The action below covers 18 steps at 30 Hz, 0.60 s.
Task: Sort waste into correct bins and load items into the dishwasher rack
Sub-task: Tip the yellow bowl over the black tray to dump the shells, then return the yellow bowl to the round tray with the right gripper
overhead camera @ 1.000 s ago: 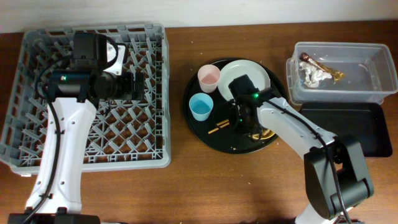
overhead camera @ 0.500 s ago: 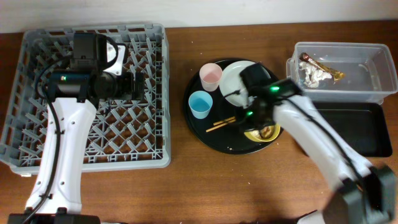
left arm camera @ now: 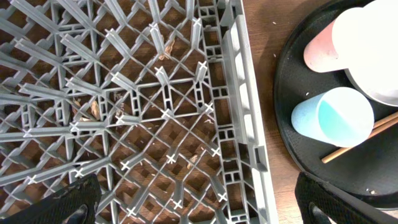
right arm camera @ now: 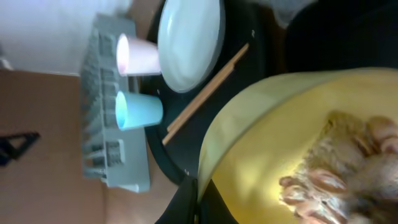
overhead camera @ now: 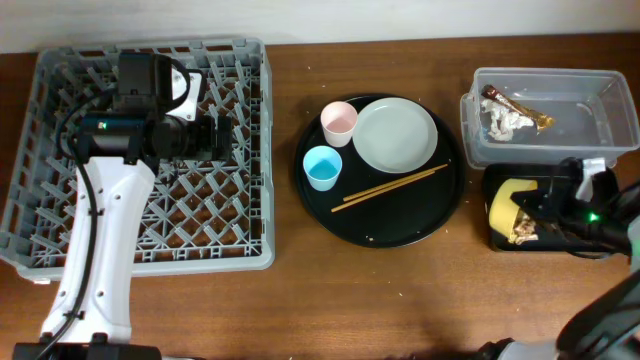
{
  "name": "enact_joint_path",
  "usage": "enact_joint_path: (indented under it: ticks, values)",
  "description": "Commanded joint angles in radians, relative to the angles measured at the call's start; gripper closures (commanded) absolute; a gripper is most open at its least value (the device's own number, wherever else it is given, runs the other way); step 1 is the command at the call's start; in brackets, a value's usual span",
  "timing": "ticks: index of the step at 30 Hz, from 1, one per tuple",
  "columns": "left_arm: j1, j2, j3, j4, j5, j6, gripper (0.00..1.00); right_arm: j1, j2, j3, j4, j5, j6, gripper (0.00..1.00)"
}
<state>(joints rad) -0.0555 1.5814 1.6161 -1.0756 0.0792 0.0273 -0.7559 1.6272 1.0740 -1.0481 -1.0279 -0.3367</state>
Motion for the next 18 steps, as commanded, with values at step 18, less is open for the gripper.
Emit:
enact_joint_path:
  ticks: [18]
  values:
    - [0.004, 0.003, 0.013, 0.0, 0.011, 0.012, 0.01, -0.182, 0.214, -0.008, 0.005, -0.525, 0.188, 0.96]
